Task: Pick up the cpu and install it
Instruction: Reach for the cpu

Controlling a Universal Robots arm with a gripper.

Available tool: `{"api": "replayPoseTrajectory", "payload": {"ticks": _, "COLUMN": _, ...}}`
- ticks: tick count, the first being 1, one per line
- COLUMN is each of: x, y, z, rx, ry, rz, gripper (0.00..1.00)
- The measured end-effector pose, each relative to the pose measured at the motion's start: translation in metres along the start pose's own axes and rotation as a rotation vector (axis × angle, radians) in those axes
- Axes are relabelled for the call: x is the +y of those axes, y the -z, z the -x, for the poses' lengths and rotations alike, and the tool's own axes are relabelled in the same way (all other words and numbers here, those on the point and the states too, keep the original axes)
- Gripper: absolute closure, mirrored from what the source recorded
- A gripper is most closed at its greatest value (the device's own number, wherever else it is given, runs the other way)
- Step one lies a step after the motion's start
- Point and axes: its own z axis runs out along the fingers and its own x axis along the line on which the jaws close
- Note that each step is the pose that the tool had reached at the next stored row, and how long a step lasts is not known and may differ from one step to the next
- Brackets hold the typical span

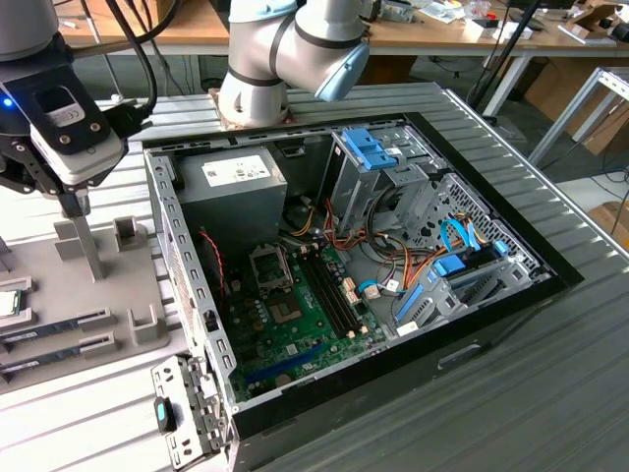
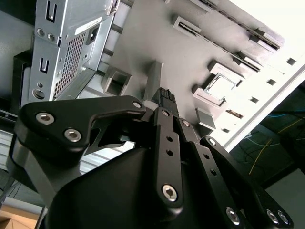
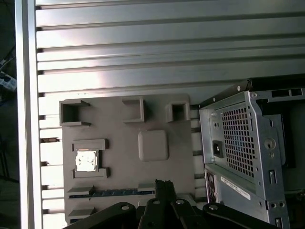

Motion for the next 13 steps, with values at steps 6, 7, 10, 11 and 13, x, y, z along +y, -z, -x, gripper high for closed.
{"api": "replayPoseTrajectory", "payload": {"ticks": 6, "x": -0.0001, "y": -0.0005, "z": -0.001, "rx": 0.0, "ry": 0.0, "rz": 0.0, "gripper": 0.89}}
{"api": "replayPoseTrajectory", "payload": {"ticks": 7, "x": -0.0001, "y": -0.0006, "z": -0.0012, "rx": 0.0, "ry": 0.0, "rz": 0.0, "gripper": 0.89}}
{"api": "replayPoseTrajectory", "payload": {"ticks": 10, "x": -0.0002, "y": -0.0007, "z": -0.0021, "rx": 0.0001, "ry": 0.0, "rz": -0.0001, "gripper": 0.89}}
{"api": "replayPoseTrajectory", "payload": {"ticks": 11, "x": -0.0002, "y": -0.0008, "z": -0.0022, "rx": 0.0, "ry": 0.0, "rz": 0.0, "gripper": 0.89}}
{"api": "replayPoseTrajectory", "payload": {"ticks": 13, "x": -0.0002, "y": -0.001, "z": -0.0026, "rx": -0.0001, "ry": 0.0, "rz": 0.0001, "gripper": 0.89}}
